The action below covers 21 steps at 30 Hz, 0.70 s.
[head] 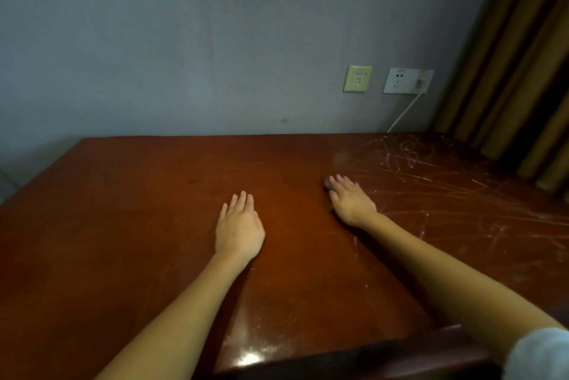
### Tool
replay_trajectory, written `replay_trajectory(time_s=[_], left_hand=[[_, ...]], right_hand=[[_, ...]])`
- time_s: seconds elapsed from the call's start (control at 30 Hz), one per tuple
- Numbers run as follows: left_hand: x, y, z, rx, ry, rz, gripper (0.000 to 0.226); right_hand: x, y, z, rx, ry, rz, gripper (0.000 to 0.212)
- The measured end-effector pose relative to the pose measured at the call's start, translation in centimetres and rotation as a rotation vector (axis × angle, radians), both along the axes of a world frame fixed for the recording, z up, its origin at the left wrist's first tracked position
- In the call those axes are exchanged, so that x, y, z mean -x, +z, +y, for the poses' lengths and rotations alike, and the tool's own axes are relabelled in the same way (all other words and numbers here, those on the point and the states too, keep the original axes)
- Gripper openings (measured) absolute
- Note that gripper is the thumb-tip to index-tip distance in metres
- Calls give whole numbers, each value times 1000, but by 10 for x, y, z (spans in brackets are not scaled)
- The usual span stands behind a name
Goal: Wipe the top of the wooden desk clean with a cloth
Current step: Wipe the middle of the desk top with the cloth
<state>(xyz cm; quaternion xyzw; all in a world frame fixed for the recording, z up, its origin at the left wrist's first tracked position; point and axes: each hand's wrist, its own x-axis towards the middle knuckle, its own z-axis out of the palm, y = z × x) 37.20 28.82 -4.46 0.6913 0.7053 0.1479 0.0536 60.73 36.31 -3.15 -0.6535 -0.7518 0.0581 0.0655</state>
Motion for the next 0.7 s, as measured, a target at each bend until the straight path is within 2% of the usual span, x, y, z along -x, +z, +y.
replay_trajectory(time_s=[0.13, 0.3, 0.53, 0.7], left_hand=[[-1, 1, 0, 7, -2, 10, 52], [-2, 2, -3, 11, 2, 21, 52], [-1, -1, -12, -11, 8, 27, 51], [2, -2, -18, -23, -8, 17, 51]], right_hand=[[-6, -3, -65, -5, -14, 9, 53], [43, -2, -119, -32, 115, 1, 54], [109, -5, -69, -6, 192, 31, 52], [94, 4, -26, 36, 149, 5, 52]])
